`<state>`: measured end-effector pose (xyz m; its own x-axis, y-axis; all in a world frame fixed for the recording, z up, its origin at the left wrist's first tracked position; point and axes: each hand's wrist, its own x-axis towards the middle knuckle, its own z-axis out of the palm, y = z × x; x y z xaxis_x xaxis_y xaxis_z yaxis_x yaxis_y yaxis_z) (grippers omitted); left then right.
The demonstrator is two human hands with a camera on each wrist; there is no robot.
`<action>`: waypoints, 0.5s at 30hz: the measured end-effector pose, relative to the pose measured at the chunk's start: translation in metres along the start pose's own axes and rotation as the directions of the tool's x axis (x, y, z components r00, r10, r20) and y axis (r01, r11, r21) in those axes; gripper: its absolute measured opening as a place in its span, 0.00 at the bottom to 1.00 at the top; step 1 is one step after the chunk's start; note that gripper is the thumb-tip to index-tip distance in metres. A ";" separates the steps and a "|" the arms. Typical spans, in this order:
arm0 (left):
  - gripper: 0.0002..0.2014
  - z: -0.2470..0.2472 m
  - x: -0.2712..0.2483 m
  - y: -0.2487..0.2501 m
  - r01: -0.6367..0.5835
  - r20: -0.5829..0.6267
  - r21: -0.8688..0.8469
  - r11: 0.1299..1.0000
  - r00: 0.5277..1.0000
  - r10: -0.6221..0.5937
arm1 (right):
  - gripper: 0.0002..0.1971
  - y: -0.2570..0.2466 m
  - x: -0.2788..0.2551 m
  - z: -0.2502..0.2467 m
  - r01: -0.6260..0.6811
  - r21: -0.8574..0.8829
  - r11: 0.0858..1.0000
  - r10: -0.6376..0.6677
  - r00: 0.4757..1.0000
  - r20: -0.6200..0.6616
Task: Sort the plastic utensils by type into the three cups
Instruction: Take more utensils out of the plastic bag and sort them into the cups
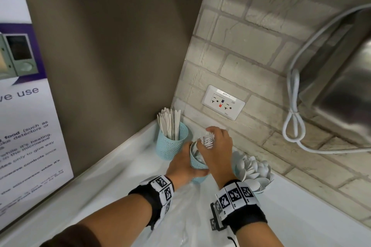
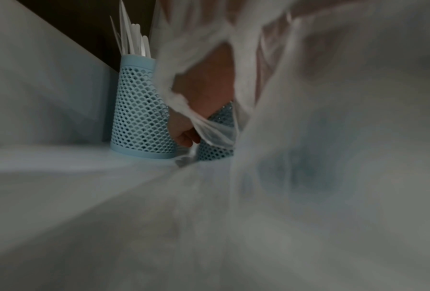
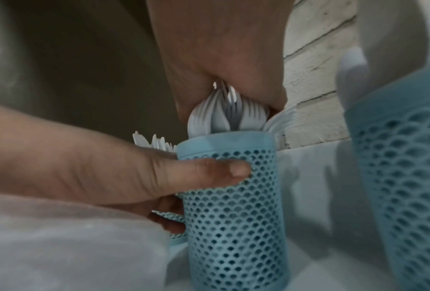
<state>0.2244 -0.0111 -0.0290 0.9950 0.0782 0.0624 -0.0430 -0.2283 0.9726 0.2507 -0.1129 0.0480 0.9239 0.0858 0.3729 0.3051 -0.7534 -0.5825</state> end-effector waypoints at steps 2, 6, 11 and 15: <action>0.43 0.000 0.000 0.001 -0.019 0.009 -0.002 1.000 1.000 0.019 | 0.44 0.003 -0.005 -0.002 0.014 -0.048 0.999 -0.010 0.996 0.089; 0.49 -0.002 -0.002 0.002 -0.045 0.012 -0.042 0.998 0.999 0.045 | 0.67 0.004 -0.012 -0.019 -0.073 0.052 0.996 0.067 0.992 0.105; 0.49 -0.002 -0.003 0.004 -0.036 -0.003 0.002 0.999 0.999 0.036 | 0.67 0.005 -0.025 -0.027 -0.208 0.156 0.966 0.194 0.976 0.102; 0.47 0.001 -0.001 -0.001 -0.021 -0.022 0.018 1.000 1.000 0.022 | 0.65 0.001 -0.033 -0.024 -0.249 0.111 0.962 0.230 0.961 0.155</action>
<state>0.2236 -0.0115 -0.0301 0.9916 0.0947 0.0885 -0.0626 -0.2477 0.9668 0.2155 -0.1322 0.0522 0.9936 0.0098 0.1121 0.0894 -0.6739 -0.7334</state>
